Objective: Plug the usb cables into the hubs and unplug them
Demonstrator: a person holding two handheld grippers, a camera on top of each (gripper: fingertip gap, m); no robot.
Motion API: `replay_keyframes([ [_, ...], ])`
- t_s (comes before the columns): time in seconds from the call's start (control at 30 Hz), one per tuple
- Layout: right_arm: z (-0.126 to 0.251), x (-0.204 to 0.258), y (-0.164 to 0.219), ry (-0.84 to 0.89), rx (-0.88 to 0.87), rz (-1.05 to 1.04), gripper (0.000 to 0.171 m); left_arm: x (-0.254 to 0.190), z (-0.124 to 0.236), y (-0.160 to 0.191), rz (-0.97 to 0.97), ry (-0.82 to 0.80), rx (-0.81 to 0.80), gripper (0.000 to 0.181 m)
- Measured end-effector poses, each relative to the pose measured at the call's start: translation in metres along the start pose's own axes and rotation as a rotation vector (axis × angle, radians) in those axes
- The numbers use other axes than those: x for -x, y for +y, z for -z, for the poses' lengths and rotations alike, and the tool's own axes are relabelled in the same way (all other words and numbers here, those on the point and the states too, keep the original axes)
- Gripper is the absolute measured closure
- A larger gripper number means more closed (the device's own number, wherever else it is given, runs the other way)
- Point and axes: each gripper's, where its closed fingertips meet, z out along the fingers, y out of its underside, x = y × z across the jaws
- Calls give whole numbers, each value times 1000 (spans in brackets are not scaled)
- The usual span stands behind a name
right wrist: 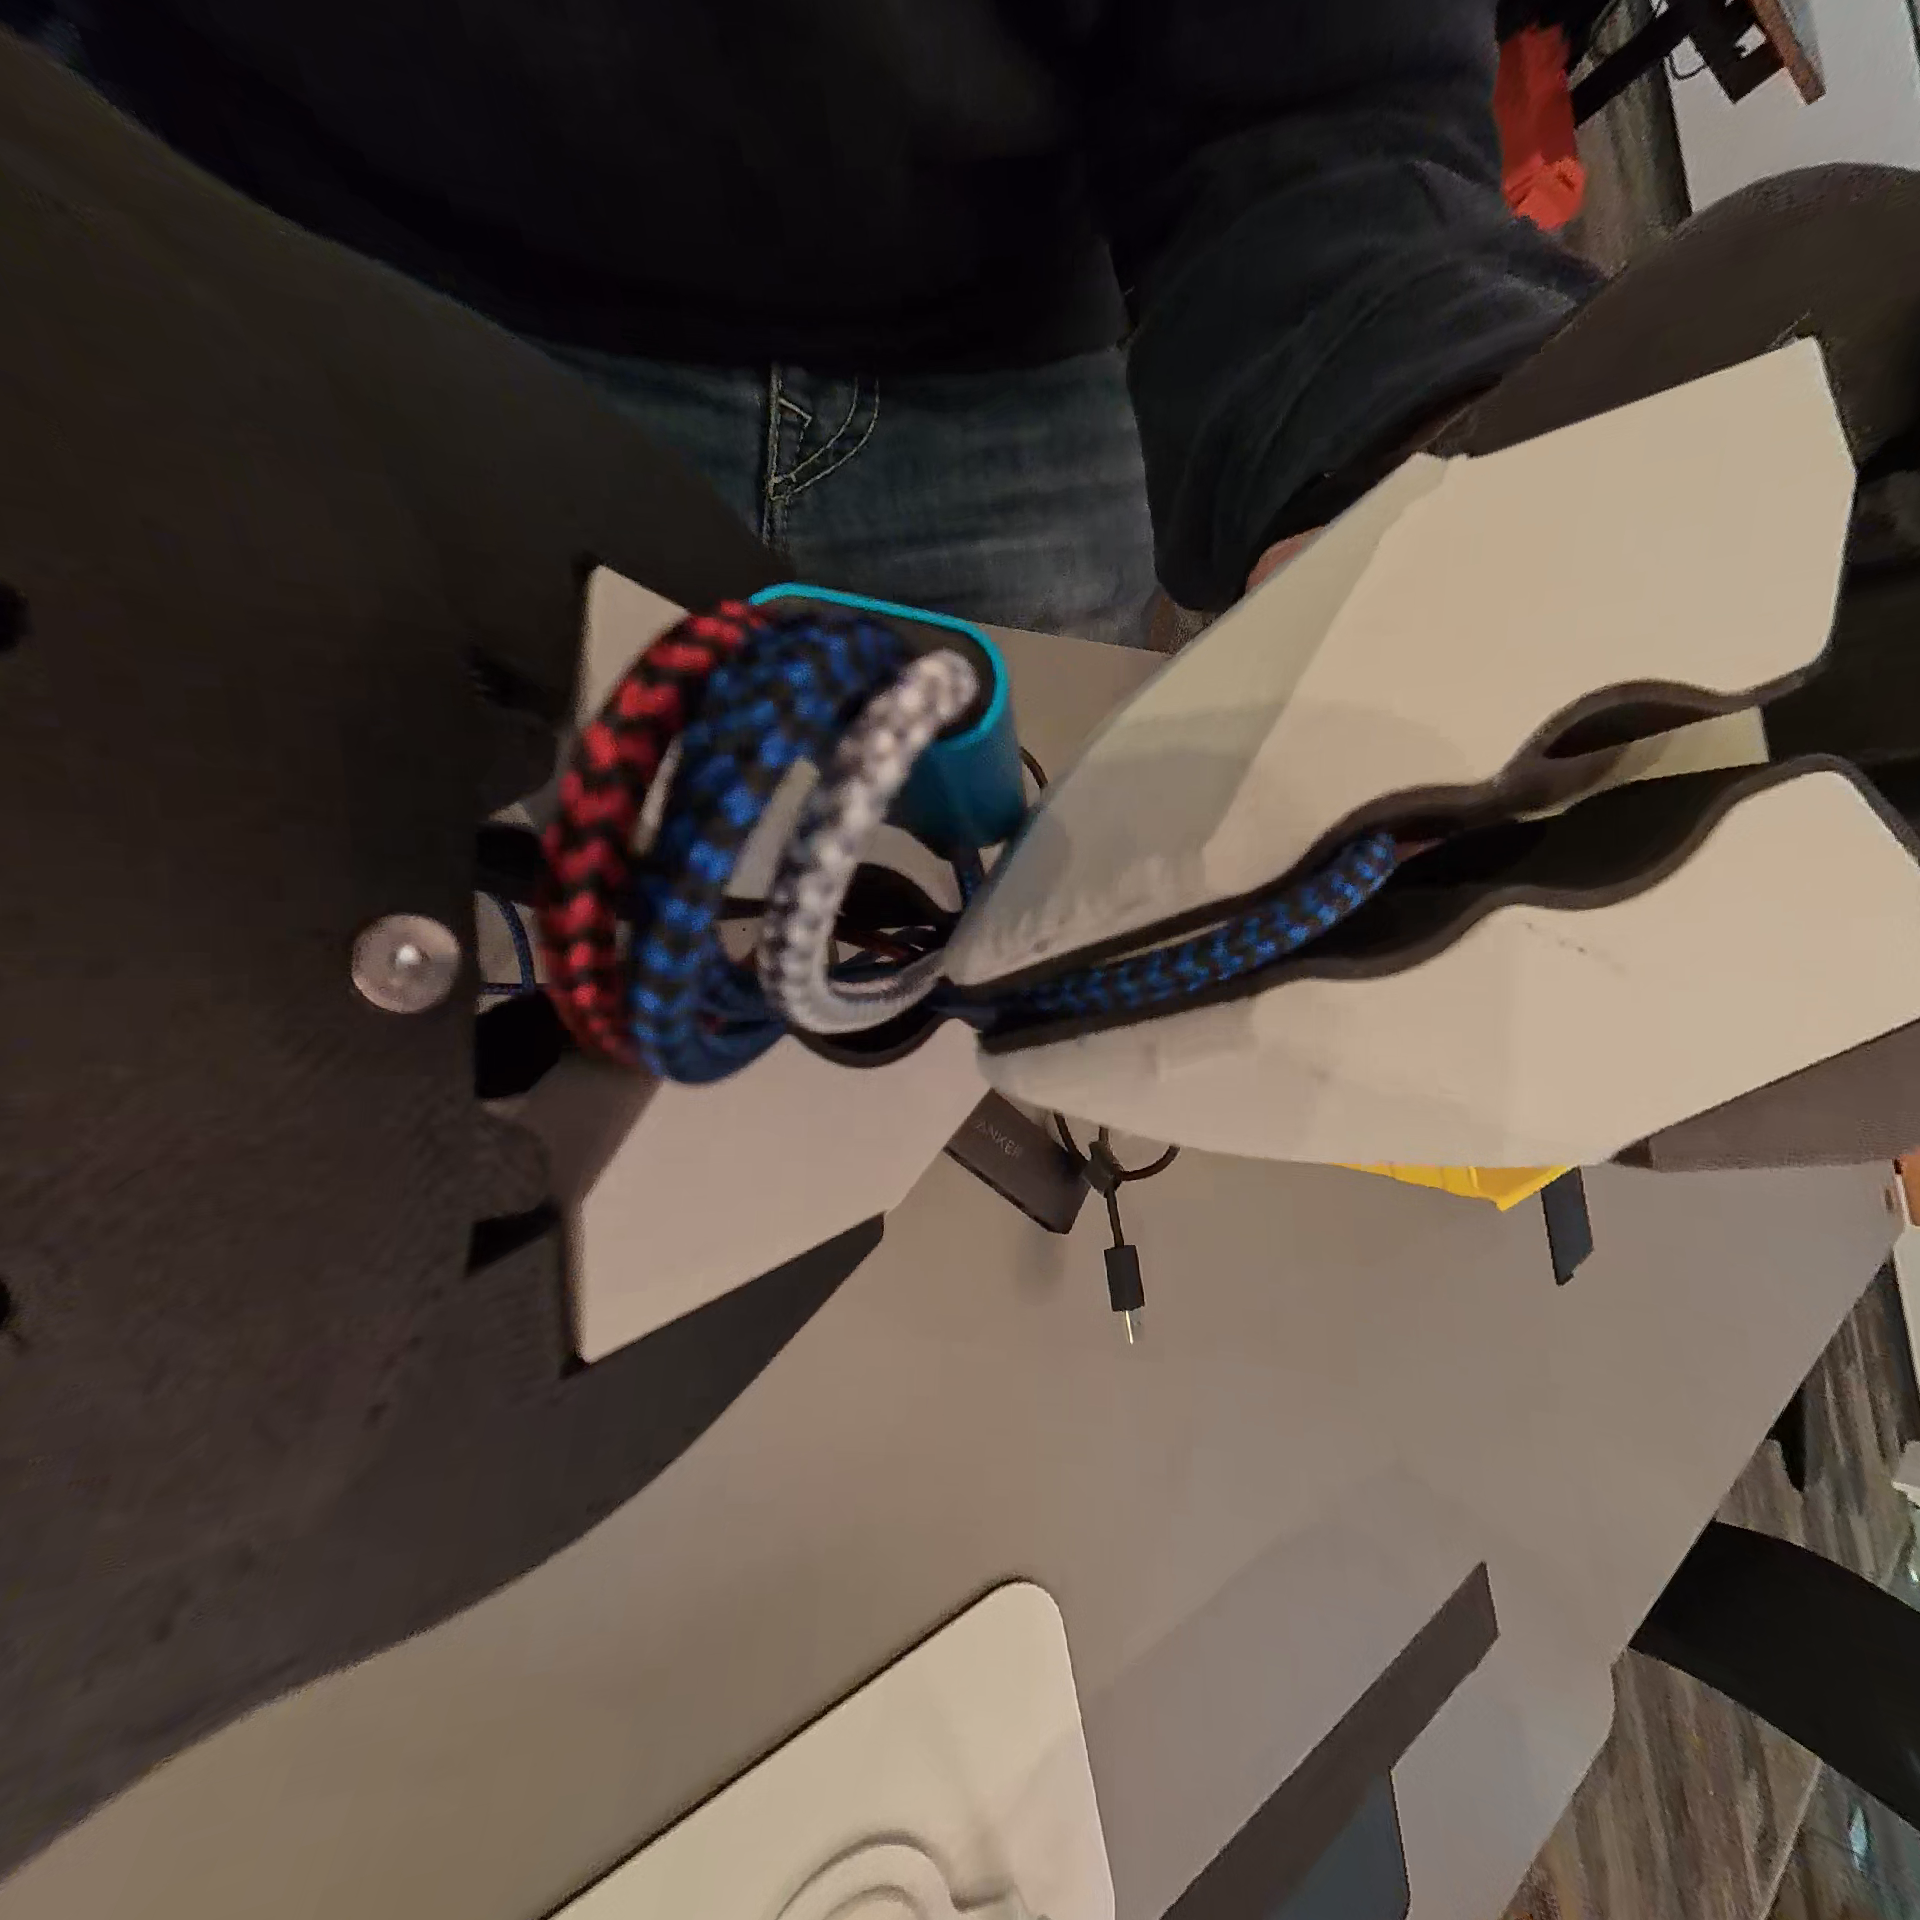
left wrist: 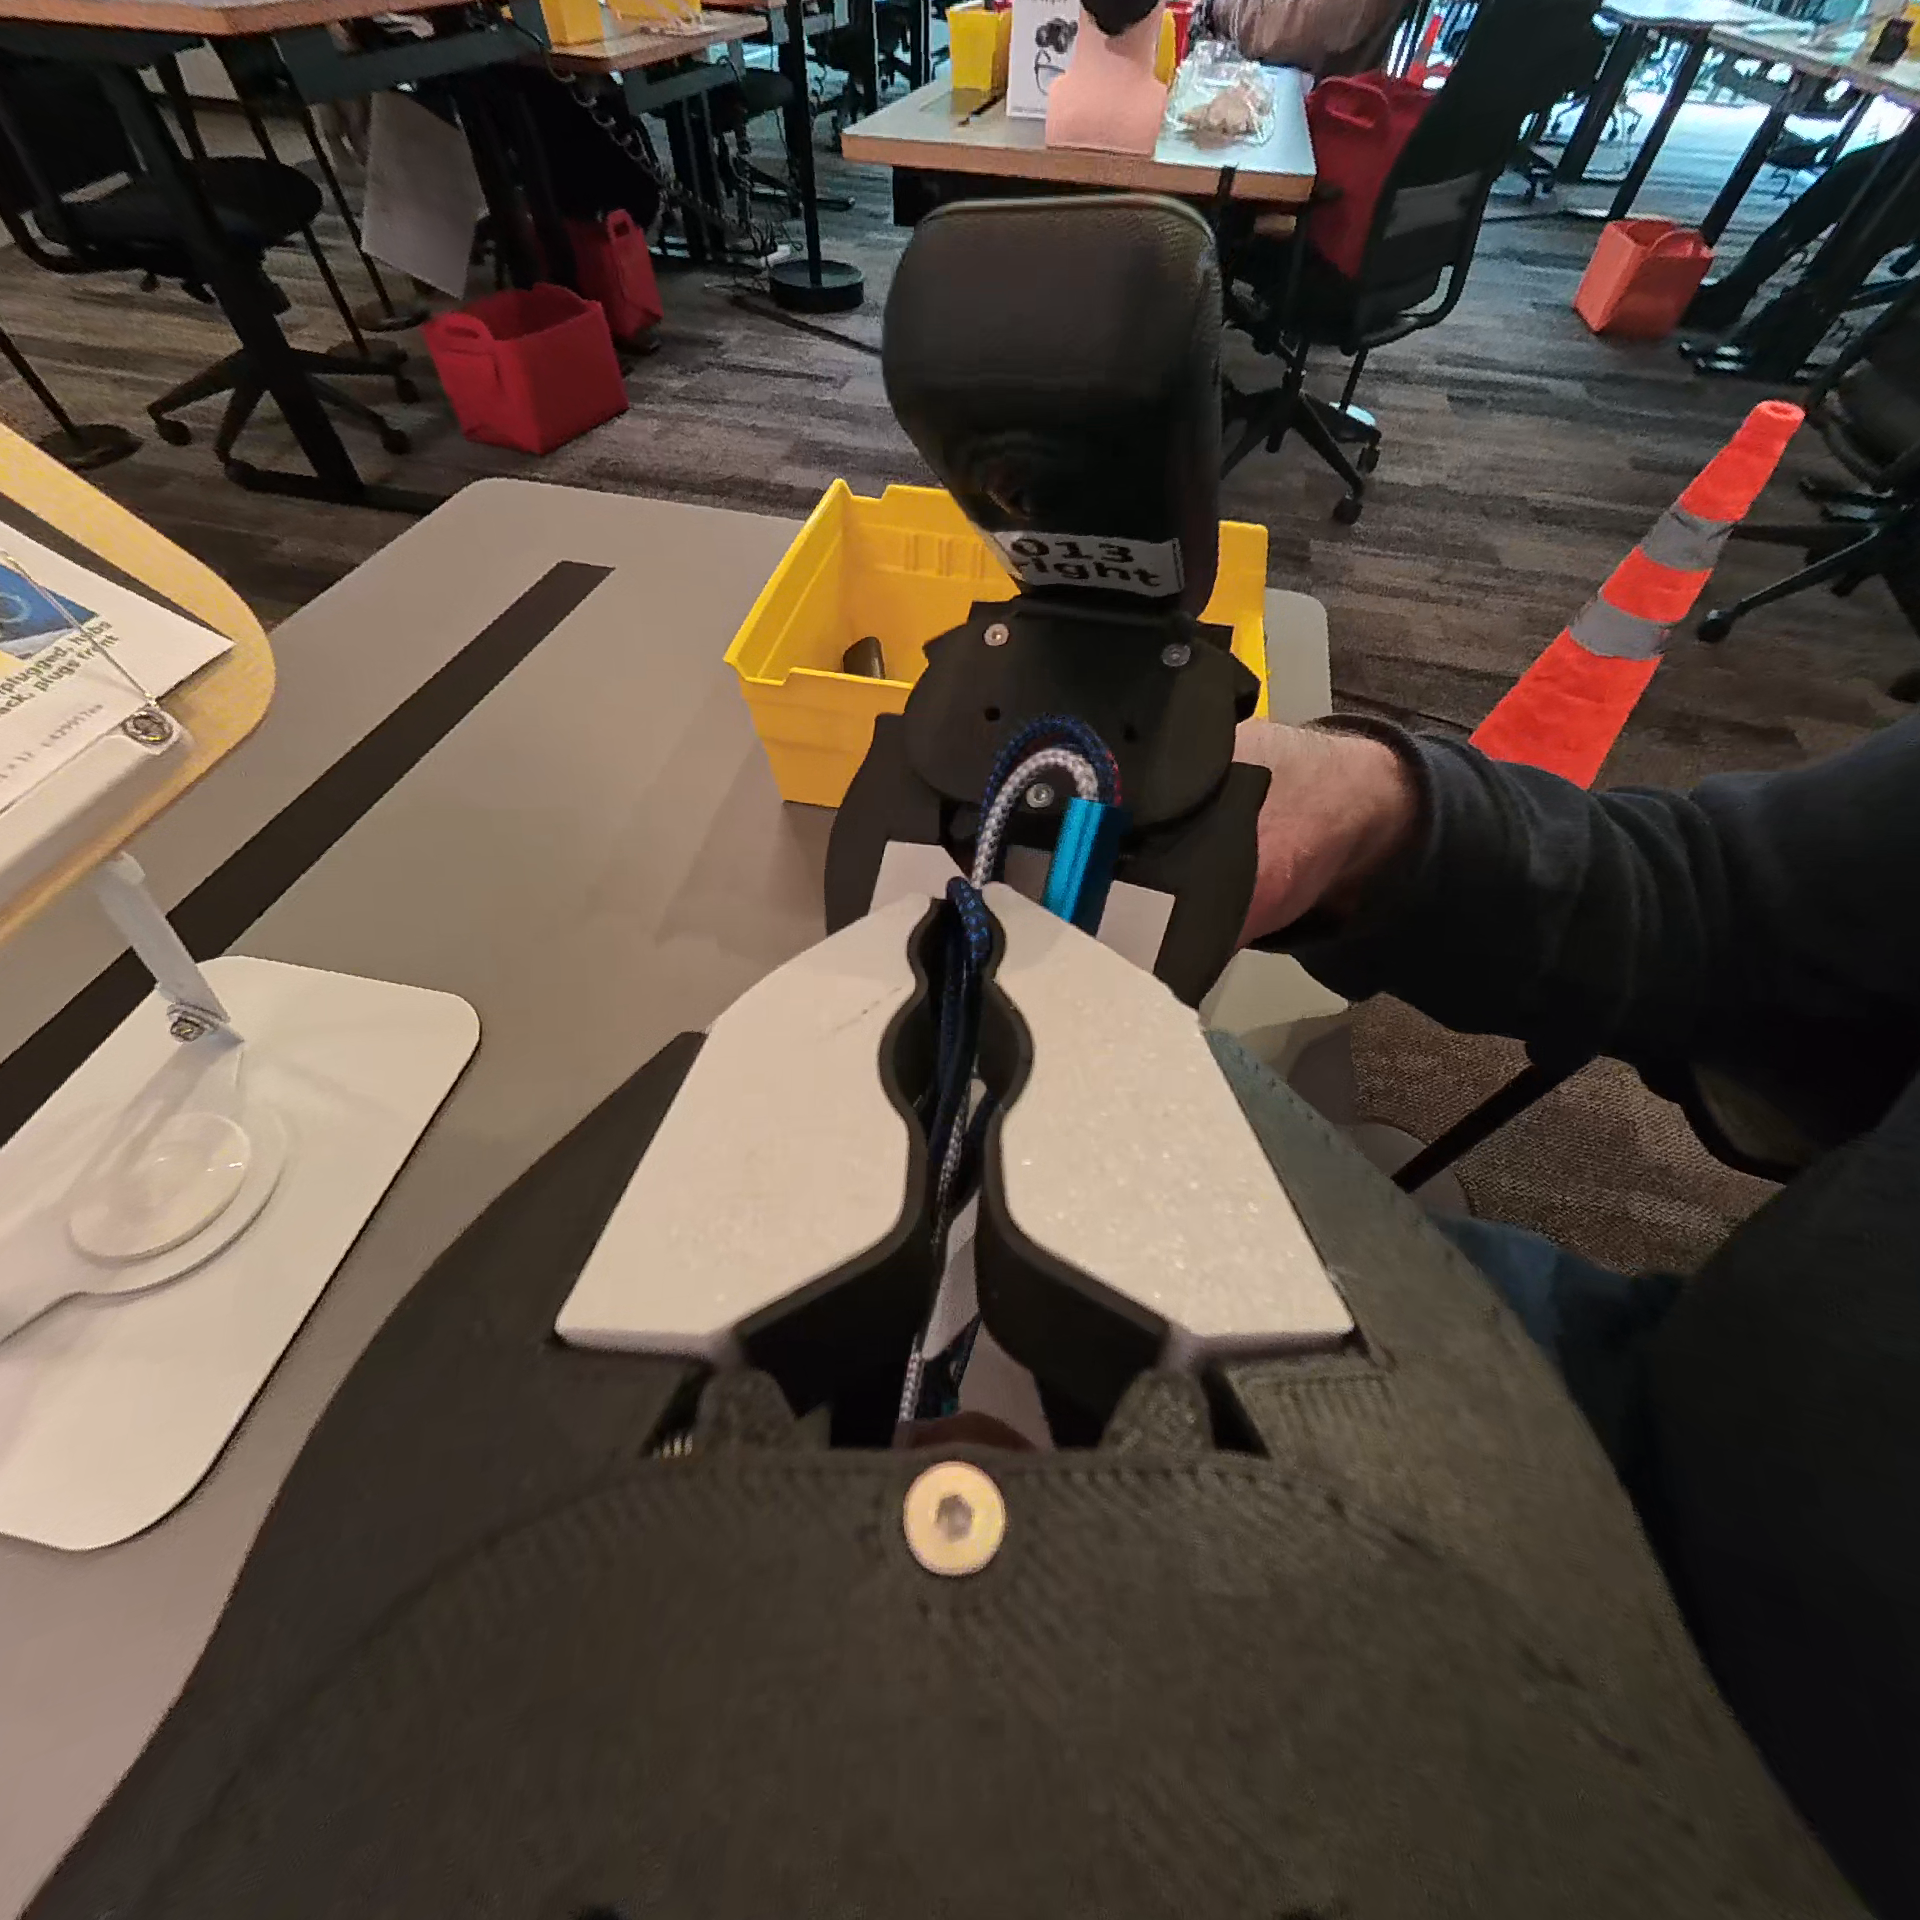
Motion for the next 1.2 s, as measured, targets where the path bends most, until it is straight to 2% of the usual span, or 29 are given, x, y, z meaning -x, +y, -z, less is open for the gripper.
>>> replay_keyframes([
  [0.13, 4, 0, -8, -5, -45, -5, 166, -1, 5, -9, 33, 34, -70, 179],
  [0.17, 6, -3, -12, -1, -81, -19, 168, -1, 7, -13, 37, 32, -97, 173],
  [0.27, 16, -11, -21, 3, -174, -78, 167, 8, 17, -7, 52, -21, -89, 132],
  [0.37, 32, -23, -33, 18, -312, -159, 168, 13, 18, 14, 0, -147, -5, 99],
  [0.43, 37, -31, -38, 34, -372, -215, 167, 13, 8, 28, -74, -264, 54, 85],
  [0.57, 34, -33, -41, 44, -407, -265, 167, 26, -4, 44, -339, -577, 166, 76],
  [0.73, 29, -27, -44, 43, -399, -304, 170, 46, -8, 53, -396, -738, 207, 95],
  [0.87, 30, -26, -44, 59, -416, -324, 169, 55, -1, 49, -448, -852, 218, 118],
  [0.9, 32, -26, -45, 55, -437, -335, 168, 57, 1, 48, -455, -872, 222, 130],
  [1.0, 37, -25, -50, 37, -493, -364, 169, 56, 2, 49, -456, -848, 205, 165],
  [1.13, 36, -23, -50, 29, -489, -362, 167, 57, 4, 49, -465, -838, 196, 180],
  [1.2, 36, -23, -51, 19, -494, -361, 167, 57, 2, 49, -447, -812, 192, 180],
])
